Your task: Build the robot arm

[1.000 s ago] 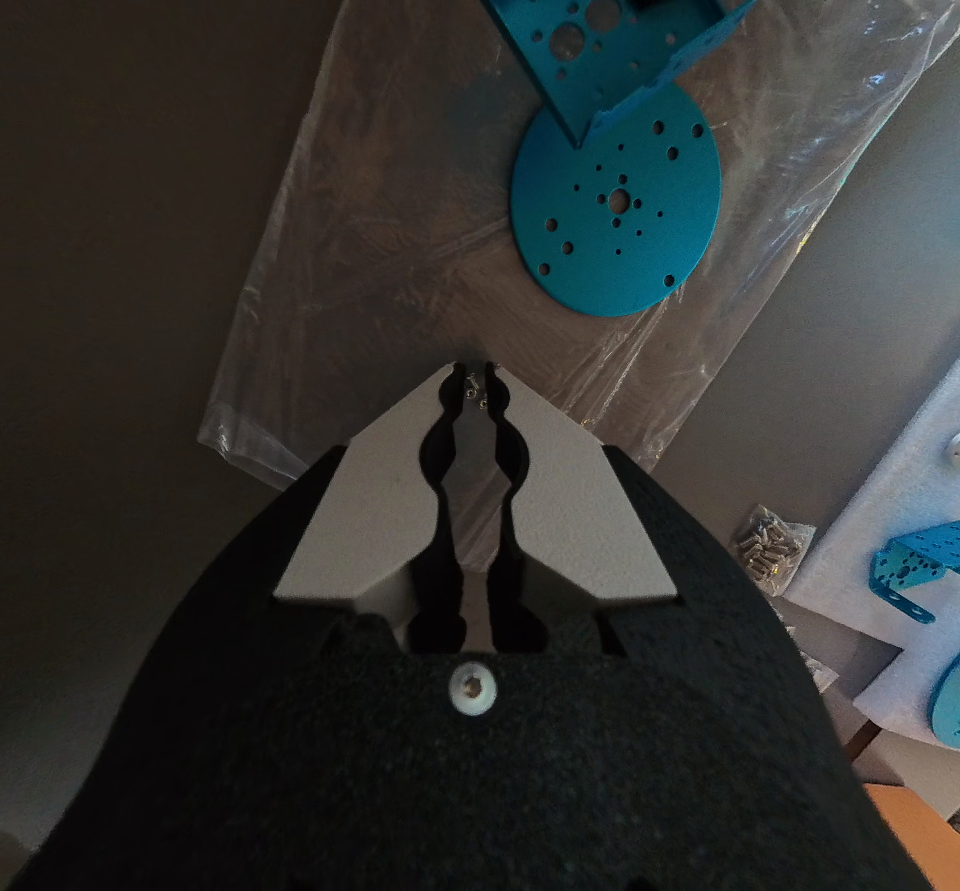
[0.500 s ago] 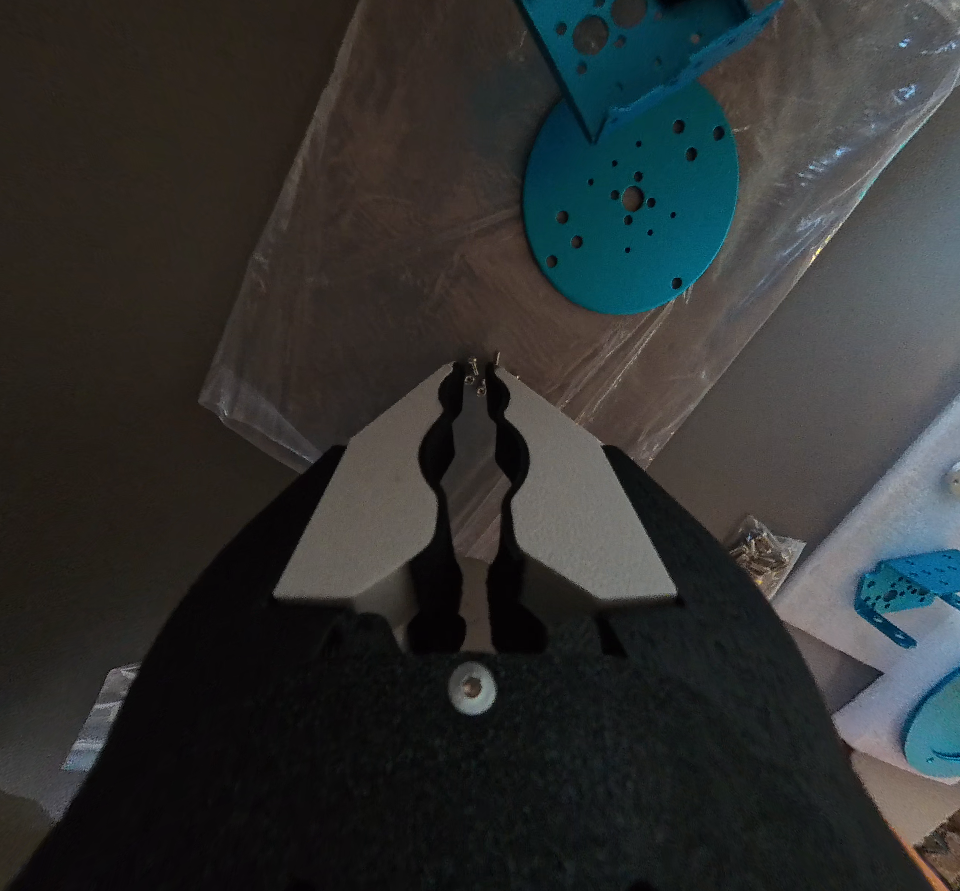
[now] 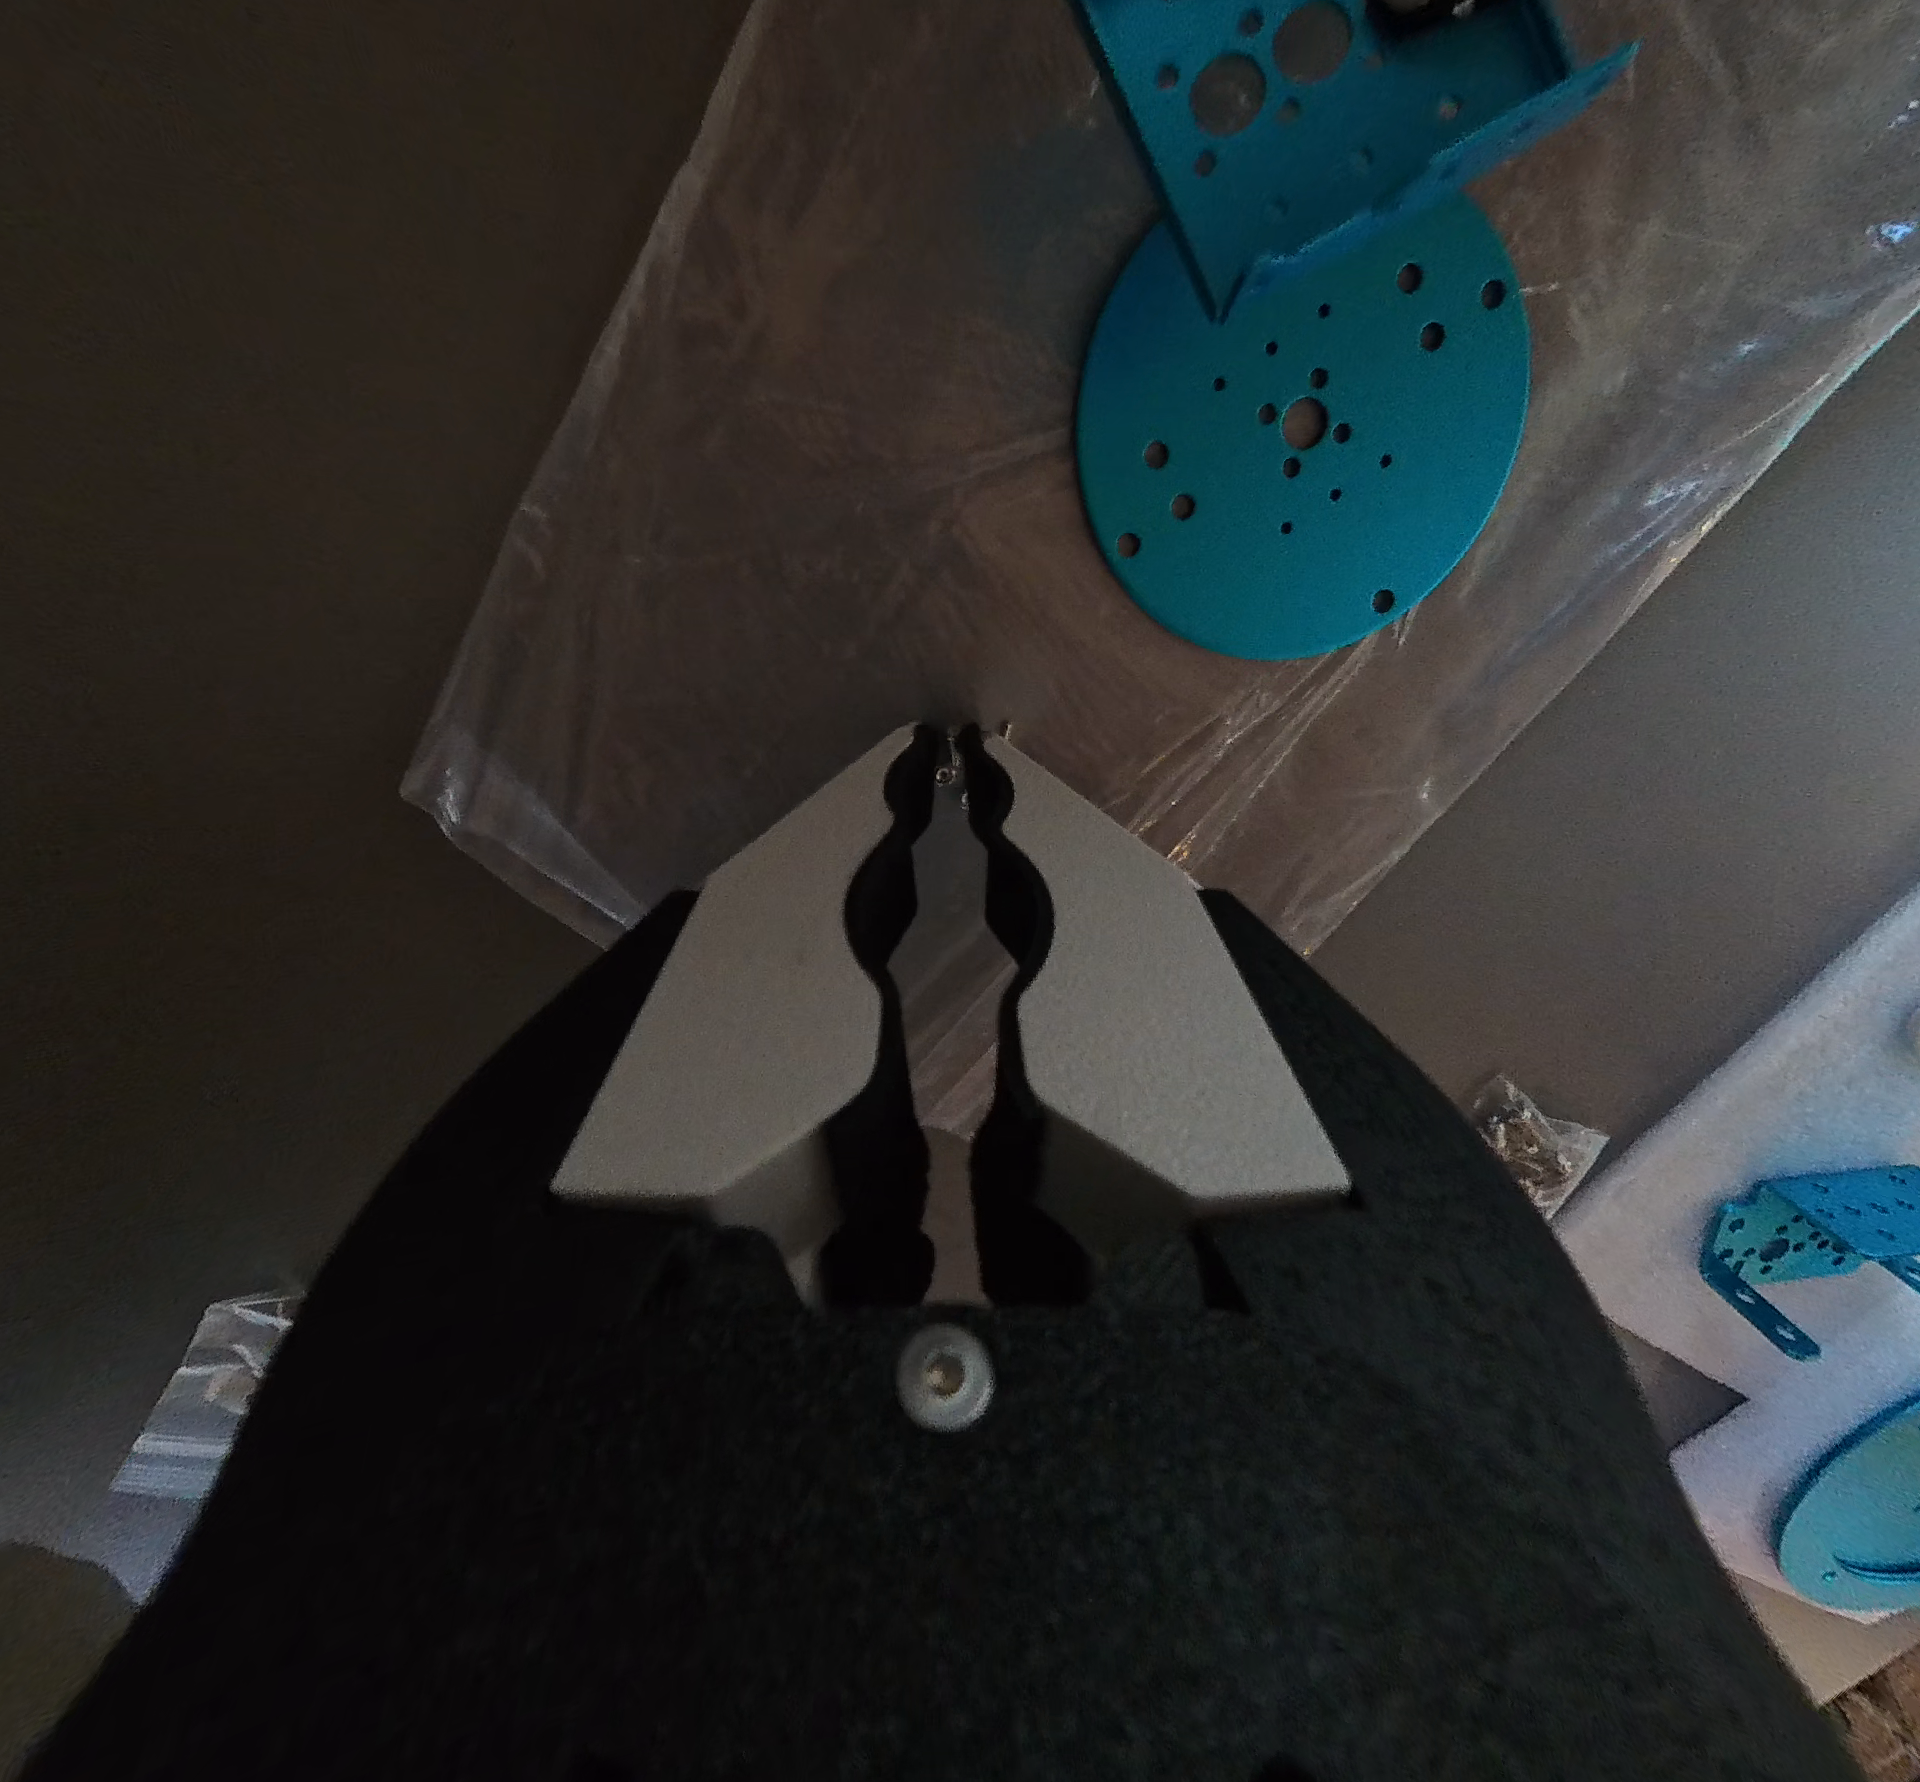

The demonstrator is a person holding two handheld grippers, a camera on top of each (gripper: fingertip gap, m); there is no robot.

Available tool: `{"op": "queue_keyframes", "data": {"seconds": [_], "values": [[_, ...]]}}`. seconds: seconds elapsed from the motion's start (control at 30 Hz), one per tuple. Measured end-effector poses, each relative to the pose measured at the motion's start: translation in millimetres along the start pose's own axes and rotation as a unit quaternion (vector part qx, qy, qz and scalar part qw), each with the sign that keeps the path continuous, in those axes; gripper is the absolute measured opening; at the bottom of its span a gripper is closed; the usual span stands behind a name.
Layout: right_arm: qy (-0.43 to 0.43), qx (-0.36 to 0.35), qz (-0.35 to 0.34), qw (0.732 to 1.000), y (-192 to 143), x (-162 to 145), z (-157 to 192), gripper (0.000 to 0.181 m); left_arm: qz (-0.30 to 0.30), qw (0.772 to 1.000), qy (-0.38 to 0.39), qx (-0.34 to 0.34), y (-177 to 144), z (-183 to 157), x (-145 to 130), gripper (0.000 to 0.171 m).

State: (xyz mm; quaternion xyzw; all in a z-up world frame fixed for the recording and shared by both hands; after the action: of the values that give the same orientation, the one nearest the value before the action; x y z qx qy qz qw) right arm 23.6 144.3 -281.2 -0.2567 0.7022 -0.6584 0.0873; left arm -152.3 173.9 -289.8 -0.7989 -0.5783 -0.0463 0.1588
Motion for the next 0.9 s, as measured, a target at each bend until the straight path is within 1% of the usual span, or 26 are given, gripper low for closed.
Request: {"op": "queue_keyframes", "data": {"seconds": [0.3, 0.43, 0.5, 0.53, 0.6, 0.67, 0.73, 0.77, 0.83, 0.9], "values": [[-0.005, 0.005, 0.003, 1.000, 0, 1, 0, 0.002, 0.000, 1.000, 0.000, 0.001, 0, 0, 0, 0.001], [0.008, 0.004, -0.008, 1.000, 0, 0, 1, 0.002, -0.005, 1.000, -0.002, 0.000, -1, 0, 1, 0.001], [0.030, -0.004, -0.031, 0.999, -2, 1, 1, 0.001, -0.007, 1.000, -0.006, -0.004, -1, 0, 1, 0.001], [0.043, -0.011, -0.054, 0.998, -5, 2, 0, 0.001, -0.008, 1.000, -0.009, -0.008, -2, 0, 2, 0.001], [0.090, -0.056, -0.126, 0.986, -16, 10, -7, 0.001, -0.015, 1.000, -0.019, -0.020, -3, -1, 3, 0.002], [0.159, -0.092, -0.218, 0.958, -27, 19, -12, 0.001, -0.026, 0.999, -0.031, -0.032, -5, 0, 5, 0.002], [0.221, -0.154, -0.294, 0.917, -36, 25, -16, 0.001, -0.037, 0.998, -0.040, -0.040, -8, 0, 7, 0.001], [0.249, -0.184, -0.335, 0.890, -40, 29, -16, 0.001, -0.042, 0.997, -0.043, -0.044, -9, 0, 8, 0.001], [0.313, -0.245, -0.407, 0.822, -44, 35, -17, 0.001, -0.055, 0.996, -0.050, -0.050, -11, 1, 10, 0.001], [0.368, -0.279, -0.454, 0.762, -41, 44, -14, 0.001, -0.069, 0.994, -0.060, -0.059, -12, 1, 12, 0.001]]}}
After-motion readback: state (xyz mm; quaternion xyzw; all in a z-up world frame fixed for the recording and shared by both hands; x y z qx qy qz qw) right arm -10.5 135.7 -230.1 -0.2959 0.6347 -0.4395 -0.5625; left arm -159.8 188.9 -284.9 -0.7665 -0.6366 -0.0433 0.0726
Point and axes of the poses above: each gripper's, where its closed fingertips meet, y out along the fingers, x out of its top, z = x × y across the jaws, the point moved 7 cm from there along -y, back along the fingers, and after that the axes turned 7 degrees about -y, right-handed, at the moved point
